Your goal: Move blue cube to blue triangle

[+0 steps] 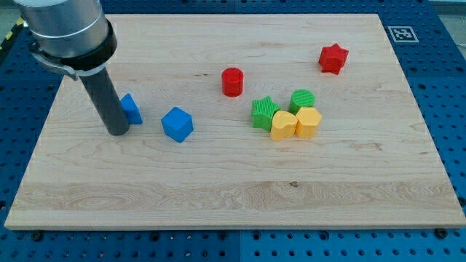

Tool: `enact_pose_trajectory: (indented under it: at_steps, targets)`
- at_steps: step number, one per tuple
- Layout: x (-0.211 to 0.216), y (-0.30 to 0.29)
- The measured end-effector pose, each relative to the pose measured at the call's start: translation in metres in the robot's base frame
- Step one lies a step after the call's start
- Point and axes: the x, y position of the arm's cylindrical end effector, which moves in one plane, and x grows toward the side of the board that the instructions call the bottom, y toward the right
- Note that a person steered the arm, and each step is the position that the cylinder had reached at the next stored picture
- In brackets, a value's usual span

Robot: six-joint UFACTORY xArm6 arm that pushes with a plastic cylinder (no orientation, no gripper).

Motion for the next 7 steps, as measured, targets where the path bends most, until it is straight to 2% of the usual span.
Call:
enact_pose_trajectory:
  at_steps: [2, 3, 4, 5, 7]
  targets:
    - [-0.069, 0.0]
    - [-0.065, 0.0]
    - [0.003, 0.002]
    - [0.028, 0.051]
    - [0.027, 0.121]
